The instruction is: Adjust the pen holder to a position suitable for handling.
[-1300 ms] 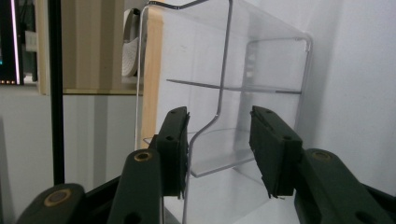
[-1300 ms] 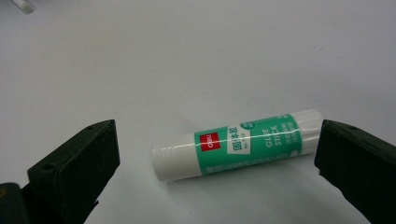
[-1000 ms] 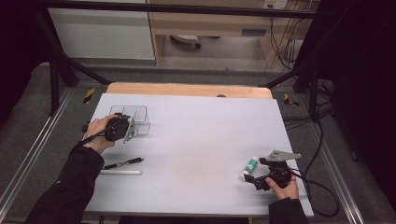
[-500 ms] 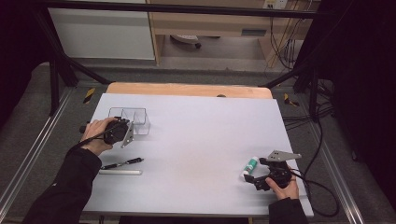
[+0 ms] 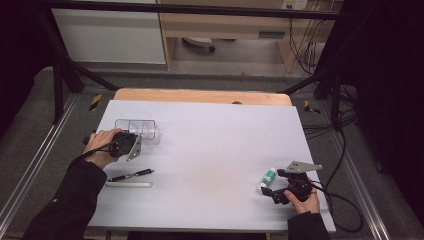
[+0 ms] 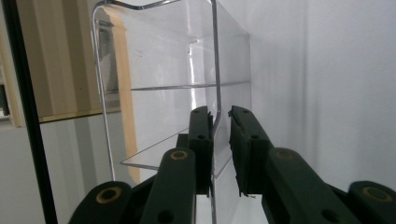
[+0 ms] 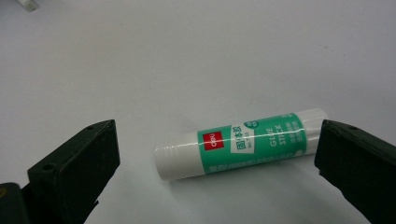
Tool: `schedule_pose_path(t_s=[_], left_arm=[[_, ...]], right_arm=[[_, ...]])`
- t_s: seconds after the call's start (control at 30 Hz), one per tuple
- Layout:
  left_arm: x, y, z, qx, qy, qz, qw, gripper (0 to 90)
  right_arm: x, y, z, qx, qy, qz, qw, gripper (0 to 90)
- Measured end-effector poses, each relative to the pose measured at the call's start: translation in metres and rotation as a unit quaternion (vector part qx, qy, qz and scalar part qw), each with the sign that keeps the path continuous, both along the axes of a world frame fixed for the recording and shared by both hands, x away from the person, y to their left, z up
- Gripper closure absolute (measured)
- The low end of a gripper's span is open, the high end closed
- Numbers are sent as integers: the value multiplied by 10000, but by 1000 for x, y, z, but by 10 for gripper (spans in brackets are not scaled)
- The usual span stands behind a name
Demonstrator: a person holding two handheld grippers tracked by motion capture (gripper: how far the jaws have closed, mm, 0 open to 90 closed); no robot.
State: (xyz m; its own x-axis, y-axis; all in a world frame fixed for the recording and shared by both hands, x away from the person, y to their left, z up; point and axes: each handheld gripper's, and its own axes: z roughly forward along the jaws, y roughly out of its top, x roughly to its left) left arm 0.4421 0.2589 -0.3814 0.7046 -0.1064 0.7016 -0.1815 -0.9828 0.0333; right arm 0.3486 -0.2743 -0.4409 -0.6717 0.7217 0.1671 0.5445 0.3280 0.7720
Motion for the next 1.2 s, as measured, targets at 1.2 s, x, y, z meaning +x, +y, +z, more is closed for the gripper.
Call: schedule_pose_path(t_s=[1.2], left_arm=[[-30, -40, 7, -170, -208, -147, 9995, 880]], right_arm=[[0, 0, 0, -24, 15, 30, 10000, 4]])
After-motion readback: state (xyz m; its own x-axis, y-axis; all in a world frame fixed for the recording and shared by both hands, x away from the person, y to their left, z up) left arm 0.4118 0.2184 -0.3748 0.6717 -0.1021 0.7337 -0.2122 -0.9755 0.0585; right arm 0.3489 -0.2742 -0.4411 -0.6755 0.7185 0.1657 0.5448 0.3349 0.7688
